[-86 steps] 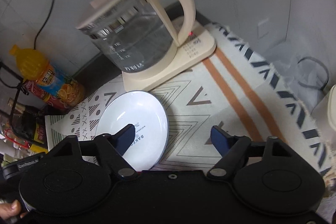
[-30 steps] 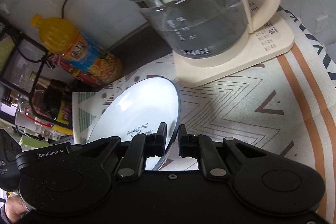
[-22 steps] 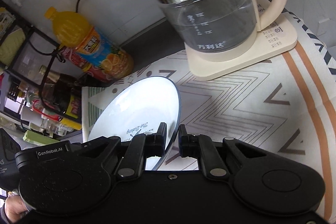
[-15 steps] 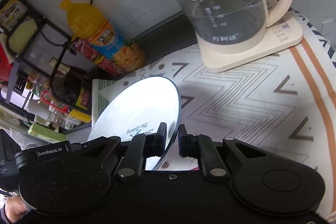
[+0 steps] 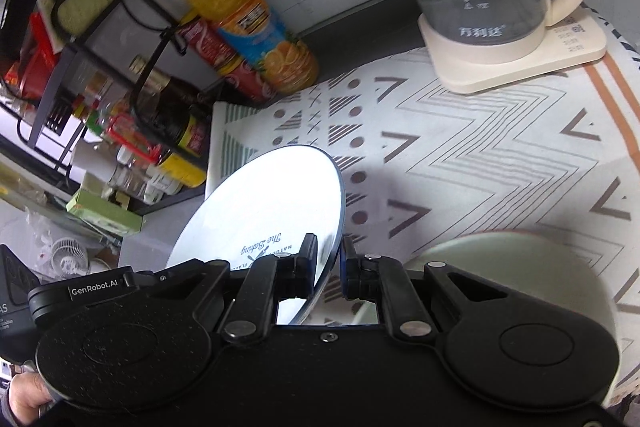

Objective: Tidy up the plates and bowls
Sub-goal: 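Lift the 'BAKERY' plate with both grippers and carry it onto the plate stack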

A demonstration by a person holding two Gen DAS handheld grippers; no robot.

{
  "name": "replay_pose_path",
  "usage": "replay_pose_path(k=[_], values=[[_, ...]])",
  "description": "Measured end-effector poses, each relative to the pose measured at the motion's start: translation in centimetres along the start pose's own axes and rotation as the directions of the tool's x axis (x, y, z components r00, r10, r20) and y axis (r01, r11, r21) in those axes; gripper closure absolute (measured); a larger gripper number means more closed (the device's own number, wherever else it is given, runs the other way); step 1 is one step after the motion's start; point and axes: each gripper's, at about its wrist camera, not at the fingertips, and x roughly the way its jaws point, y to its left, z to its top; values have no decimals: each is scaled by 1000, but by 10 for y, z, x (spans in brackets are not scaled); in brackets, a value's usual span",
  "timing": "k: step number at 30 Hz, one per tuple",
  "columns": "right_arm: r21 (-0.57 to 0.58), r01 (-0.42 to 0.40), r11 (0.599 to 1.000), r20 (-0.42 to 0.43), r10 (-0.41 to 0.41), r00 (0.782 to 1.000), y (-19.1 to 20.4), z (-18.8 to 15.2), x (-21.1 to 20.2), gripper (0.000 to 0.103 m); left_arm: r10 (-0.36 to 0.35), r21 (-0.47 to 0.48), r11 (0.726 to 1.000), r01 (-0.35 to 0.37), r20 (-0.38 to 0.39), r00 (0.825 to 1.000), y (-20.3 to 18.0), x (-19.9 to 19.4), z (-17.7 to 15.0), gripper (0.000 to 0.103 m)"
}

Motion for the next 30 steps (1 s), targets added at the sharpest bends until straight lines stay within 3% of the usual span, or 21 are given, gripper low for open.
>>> replay_pose_path(k=[18, 30], values=[[-95, 19, 995, -79, -27, 997, 52, -35, 38, 92, 61, -91, 994, -61, 2, 998, 72, -17, -18, 88], [-167, 53, 985, -125, -74, 989, 70, -58, 54, 91, 92, -131, 987, -91, 1, 996, 97, -17, -27, 88]])
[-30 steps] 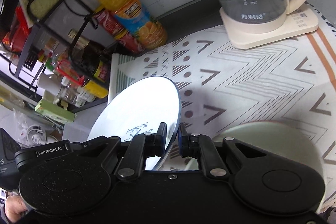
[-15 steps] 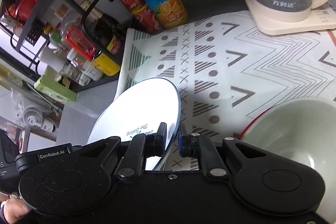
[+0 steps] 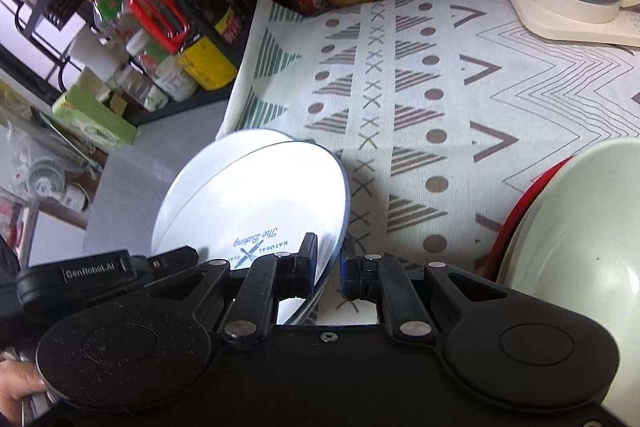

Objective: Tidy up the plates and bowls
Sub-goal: 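Lift the 'BAKERY' plate with both grippers and carry it onto the plate stack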

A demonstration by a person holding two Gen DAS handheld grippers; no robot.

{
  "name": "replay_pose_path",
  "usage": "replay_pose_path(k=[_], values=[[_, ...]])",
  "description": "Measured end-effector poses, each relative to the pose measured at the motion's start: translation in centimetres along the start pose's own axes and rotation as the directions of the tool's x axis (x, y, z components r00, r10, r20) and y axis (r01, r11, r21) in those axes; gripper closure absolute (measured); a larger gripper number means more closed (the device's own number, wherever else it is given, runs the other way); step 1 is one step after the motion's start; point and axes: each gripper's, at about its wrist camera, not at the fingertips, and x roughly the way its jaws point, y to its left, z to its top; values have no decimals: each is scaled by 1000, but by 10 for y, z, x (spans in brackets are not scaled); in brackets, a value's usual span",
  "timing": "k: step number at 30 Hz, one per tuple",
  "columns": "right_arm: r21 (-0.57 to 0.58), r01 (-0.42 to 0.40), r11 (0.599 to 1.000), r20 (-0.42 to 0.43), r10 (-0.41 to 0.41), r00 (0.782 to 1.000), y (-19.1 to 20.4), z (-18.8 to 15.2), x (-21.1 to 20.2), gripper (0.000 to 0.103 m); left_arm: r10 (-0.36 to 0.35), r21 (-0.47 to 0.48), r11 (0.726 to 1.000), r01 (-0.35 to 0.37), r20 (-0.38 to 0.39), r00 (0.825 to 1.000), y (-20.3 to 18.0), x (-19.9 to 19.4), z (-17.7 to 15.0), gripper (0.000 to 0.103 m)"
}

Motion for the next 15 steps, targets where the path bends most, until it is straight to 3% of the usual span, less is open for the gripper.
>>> replay_pose_path(k=[15], values=[[-47, 53, 997, -12, -54, 998, 16, -15, 14, 92, 52, -2, 999, -52, -17, 998, 12, 7, -3, 88]])
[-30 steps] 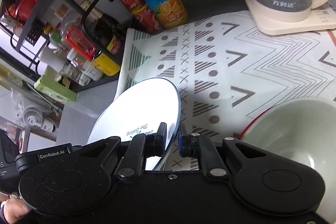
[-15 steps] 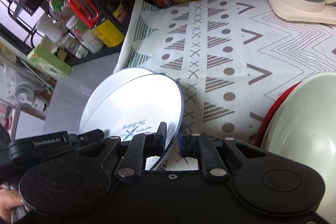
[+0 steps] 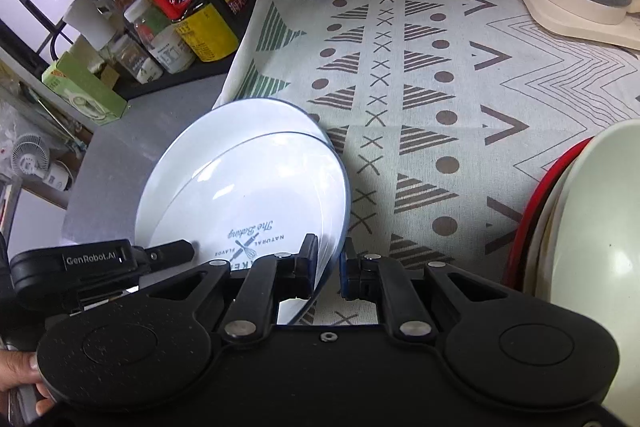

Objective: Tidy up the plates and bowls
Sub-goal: 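Lift the 'BAKERY' plate with both grippers and carry it onto the plate stack, then lower the 'BAKERY' plate onto the stack and open both grippers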

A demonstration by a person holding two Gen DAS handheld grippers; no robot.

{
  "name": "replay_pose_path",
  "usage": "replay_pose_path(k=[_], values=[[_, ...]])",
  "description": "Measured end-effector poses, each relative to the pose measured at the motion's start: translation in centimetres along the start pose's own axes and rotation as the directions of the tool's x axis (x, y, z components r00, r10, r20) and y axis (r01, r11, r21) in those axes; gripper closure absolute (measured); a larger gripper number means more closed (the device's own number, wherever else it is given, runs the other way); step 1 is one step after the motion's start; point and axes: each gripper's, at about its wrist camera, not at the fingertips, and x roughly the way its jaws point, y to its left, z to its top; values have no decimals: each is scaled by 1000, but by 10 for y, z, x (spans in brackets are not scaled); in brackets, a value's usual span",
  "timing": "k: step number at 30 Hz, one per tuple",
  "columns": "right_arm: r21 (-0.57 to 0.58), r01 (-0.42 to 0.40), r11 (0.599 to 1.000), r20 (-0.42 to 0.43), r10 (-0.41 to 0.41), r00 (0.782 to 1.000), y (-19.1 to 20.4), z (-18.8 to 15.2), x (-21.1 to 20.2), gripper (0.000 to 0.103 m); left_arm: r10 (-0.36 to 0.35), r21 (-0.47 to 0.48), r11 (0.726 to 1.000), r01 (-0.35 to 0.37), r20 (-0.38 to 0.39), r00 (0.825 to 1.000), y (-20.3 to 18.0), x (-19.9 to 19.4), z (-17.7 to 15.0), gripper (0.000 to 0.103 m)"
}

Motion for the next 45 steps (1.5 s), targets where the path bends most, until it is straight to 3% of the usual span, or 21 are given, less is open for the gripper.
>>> replay_pose_path(k=[6, 16, 20, 22, 26, 29, 32, 39, 45], values=[[-20, 10, 1000, 5, -10, 1000, 3, -1, 0, 93, 1, -32, 999, -1, 1, 1000, 8, 0, 0, 87], [-56, 11, 998, 0, -11, 1000, 5, 1, 8, 92, 27, -38, 999, -23, 115, 993, 20, -41, 16, 80], [-24, -4, 1000, -5, 4, 1000, 1, 2, 9, 90, 56, -43, 998, -51, 122, 991, 25, -50, 18, 76], [-25, -6, 1000, -12, 5, 1000, 3, 1, 10, 86, 59, -37, 998, -56, 109, 992, 25, -49, 18, 75], [3, -24, 1000, -25, 24, 999, 0, -2, 6, 78, 70, -36, 997, -67, 102, 992, 24, -43, 15, 61], [7, -39, 999, -8, 39, 999, 0, -6, -5, 66, 61, -35, 998, -58, 101, 993, 25, -37, 12, 60], [0, -43, 999, 19, 43, 999, 3, -9, -20, 55, 97, -33, 995, -94, 100, 990, 26, -30, 10, 59], [20, -75, 997, 99, 73, 992, -3, -9, -57, 50, 101, -34, 995, -98, 124, 987, 29, -28, 10, 58], [52, -76, 996, 144, 68, 987, -17, -16, -77, 48, 104, -42, 994, -100, 97, 990, 28, -28, 12, 58]])
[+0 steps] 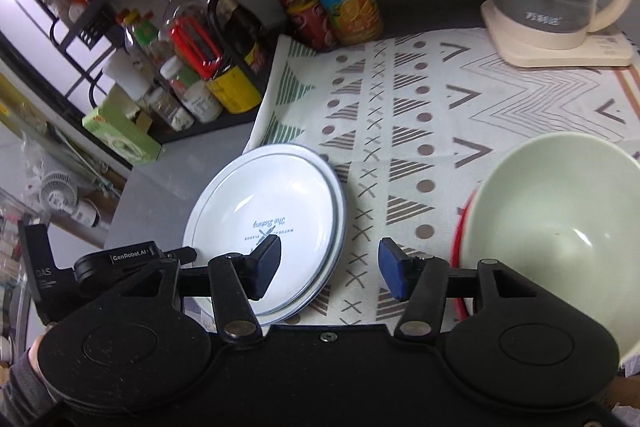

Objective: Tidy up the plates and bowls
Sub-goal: 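Lower the 'BAKERY' plate onto the stack and open both grippers, then move both grippers to the red bowl and close them on its rim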

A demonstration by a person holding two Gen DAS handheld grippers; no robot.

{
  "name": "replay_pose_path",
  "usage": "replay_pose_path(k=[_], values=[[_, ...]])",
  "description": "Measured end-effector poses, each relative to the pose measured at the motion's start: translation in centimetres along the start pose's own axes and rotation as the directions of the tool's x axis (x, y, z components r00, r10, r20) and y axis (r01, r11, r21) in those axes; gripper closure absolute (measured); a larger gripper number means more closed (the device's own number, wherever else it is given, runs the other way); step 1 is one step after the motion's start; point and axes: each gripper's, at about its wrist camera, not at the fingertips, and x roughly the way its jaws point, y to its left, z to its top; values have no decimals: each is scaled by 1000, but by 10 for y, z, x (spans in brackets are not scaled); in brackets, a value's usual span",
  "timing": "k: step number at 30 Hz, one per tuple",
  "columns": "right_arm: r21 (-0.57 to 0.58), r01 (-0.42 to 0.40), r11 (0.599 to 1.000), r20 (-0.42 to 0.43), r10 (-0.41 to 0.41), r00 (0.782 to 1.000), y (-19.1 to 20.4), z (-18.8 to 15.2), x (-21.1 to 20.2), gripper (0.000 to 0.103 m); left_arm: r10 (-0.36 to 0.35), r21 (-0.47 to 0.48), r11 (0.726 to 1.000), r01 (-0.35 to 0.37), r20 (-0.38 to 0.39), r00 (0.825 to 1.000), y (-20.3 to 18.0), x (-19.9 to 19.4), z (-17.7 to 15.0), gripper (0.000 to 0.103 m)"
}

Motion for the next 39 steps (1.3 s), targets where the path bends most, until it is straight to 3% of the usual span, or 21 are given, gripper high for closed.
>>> replay_pose_path(k=[4, 10, 12, 18, 31, 39], values=[[6, 23, 1000, 33, -23, 999, -7, -1, -17, 43, -14, 24, 1000, 14, 2, 1000, -6, -6, 0, 55], [4, 72, 997, 93, -72, 993, -20, 3, -43, 29, -28, 91, 996, 25, 28, 999, -26, -23, 1, 28], [21, 93, 995, 111, -95, 989, -28, 3, -50, 19, -41, 117, 992, 37, 32, 999, -34, -27, 0, 20], [79, 161, 984, 165, -172, 971, -52, -6, -71, 7, -96, 166, 982, 95, 2, 995, -60, -33, -4, 19], [228, 240, 944, 198, -286, 938, -102, -35, -89, 1, -157, 318, 932, 174, -80, 984, -130, -37, -26, 19], [303, 268, 914, 161, -327, 931, -124, -53, -85, 1, -190, 383, 893, 236, -155, 969, -174, -28, -48, 19]])
